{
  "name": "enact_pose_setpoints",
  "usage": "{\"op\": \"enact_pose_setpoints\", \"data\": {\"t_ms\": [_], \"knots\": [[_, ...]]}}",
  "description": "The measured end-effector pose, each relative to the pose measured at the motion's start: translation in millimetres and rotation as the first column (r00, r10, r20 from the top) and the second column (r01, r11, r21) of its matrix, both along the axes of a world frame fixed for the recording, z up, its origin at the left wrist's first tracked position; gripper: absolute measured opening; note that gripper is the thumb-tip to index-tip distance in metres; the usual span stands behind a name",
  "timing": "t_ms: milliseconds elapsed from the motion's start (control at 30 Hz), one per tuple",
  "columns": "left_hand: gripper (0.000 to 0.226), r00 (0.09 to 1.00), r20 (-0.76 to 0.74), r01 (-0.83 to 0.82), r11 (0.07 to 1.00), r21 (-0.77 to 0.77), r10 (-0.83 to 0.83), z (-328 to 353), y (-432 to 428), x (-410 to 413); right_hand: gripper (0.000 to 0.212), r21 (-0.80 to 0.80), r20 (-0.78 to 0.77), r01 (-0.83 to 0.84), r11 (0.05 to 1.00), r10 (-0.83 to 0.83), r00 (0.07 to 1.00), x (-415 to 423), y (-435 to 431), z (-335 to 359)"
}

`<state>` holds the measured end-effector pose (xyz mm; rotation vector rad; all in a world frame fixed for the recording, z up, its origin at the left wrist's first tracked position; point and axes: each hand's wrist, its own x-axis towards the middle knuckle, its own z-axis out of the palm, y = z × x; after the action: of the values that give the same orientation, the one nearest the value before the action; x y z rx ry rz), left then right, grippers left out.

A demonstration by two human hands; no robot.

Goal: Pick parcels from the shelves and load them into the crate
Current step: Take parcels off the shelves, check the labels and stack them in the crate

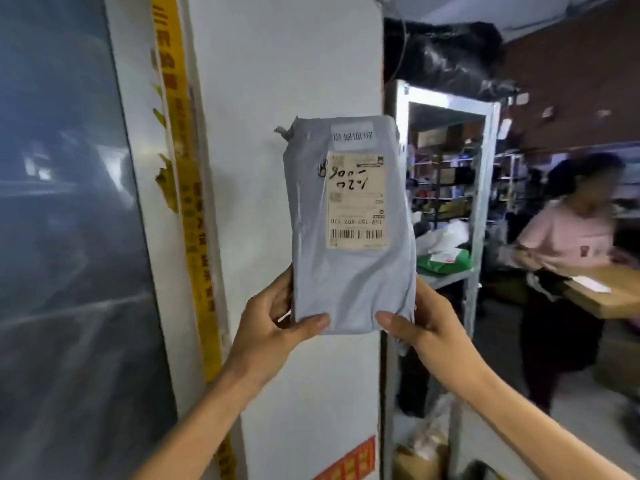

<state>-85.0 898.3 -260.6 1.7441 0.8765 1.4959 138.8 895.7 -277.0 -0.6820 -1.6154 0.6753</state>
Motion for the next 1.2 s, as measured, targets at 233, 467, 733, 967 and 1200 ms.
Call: {"op": "enact_pose_setpoints", "data": {"t_ms": [233, 467, 733, 967, 1200], "knots": [[0.066, 0.942, -0.031, 0.327, 0.934, -0.144, -0.335, -66.7, 43.7, 119.0, 0.059, -0.176, 0.024, 0.352, 0.919, -0.353, 0.935, 98.1, -42.3, -58.1], [0.057, 0.826, -0.021, 0.541, 0.802, -0.252, -0.564, -136.0, 92.4, 245.2, 0.06, -0.252, 0.076, 0.593, 0.765, -0.595, 0.8, 192.9, -44.2, -125.7], [0.06, 0.739, -0.048, 0.612, 0.7, -0.368, -0.672, -217.9, 177.9, 354.7, 0.062, -0.418, 0.063, 0.656, 0.628, -0.7, 0.711, 277.4, 14.4, -202.0], [0.06, 0.689, -0.016, 0.605, 0.587, -0.538, -0.725, -323.9, 261.0, 402.9, 0.057, -0.585, 0.136, 0.65, 0.484, -0.732, 0.668, 315.3, 88.4, -295.8], [0.063, 0.647, -0.039, 0.546, 0.498, -0.674, -0.762, -438.2, 358.6, 443.2, 0.052, -0.705, 0.163, 0.633, 0.32, -0.796, 0.583, 334.5, 184.5, -417.5]]}}
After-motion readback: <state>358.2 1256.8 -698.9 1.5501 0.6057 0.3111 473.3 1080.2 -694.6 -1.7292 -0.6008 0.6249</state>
